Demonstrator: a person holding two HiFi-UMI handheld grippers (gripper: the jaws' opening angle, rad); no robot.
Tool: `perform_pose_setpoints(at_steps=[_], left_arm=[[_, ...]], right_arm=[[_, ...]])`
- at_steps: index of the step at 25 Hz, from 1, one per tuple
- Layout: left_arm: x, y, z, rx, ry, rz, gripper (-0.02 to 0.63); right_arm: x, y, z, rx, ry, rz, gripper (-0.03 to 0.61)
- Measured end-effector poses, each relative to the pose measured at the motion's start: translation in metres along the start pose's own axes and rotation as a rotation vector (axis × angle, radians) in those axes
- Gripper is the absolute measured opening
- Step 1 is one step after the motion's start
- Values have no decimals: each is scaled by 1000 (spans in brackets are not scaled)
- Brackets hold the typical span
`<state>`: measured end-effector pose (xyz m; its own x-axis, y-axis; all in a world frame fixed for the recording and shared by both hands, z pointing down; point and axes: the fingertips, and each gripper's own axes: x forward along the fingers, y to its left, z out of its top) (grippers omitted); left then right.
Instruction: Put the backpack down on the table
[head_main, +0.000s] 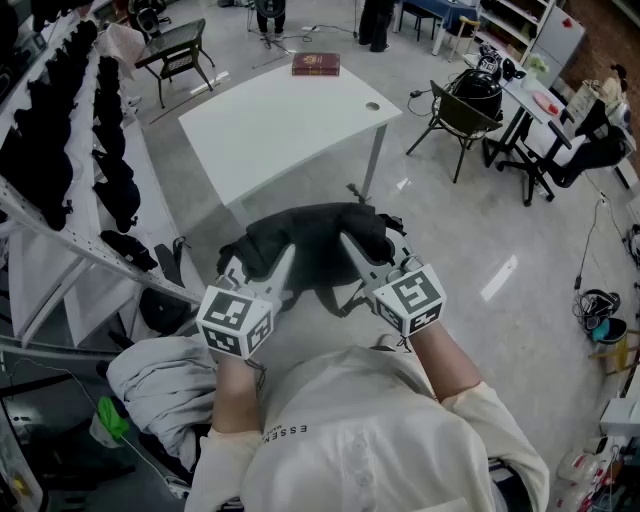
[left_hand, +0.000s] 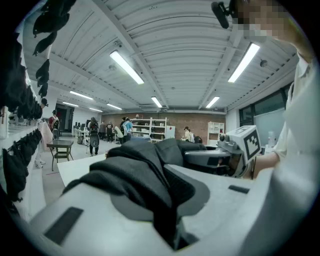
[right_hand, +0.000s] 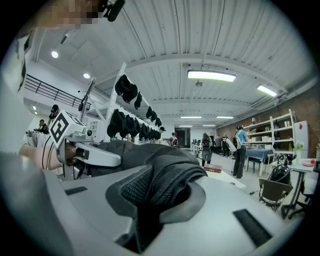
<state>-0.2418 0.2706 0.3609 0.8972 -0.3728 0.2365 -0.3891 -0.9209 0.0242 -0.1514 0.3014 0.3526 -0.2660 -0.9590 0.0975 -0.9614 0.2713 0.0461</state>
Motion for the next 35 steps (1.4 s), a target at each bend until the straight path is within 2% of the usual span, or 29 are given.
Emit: perform_pose_setpoints(at_steps=[8,15,21,27,35], left_arm=[[4,8,-1,-11,1,-4,58],[8,18,-8,-14,13,-13,58],[26,26,-15,-28,38,-7,58],[68,50,-14,-21,62,51,58],[155,89,15,-69,25,159,58]], right_arm=[[8,-3,-1,1,9,0,69],[18,-3,-9,42,13,-7,69],[31,-18,-20,58,25,9,69],[65,-59,-32,98,24,71,69],[125,-150,-20,60,21,188,69]])
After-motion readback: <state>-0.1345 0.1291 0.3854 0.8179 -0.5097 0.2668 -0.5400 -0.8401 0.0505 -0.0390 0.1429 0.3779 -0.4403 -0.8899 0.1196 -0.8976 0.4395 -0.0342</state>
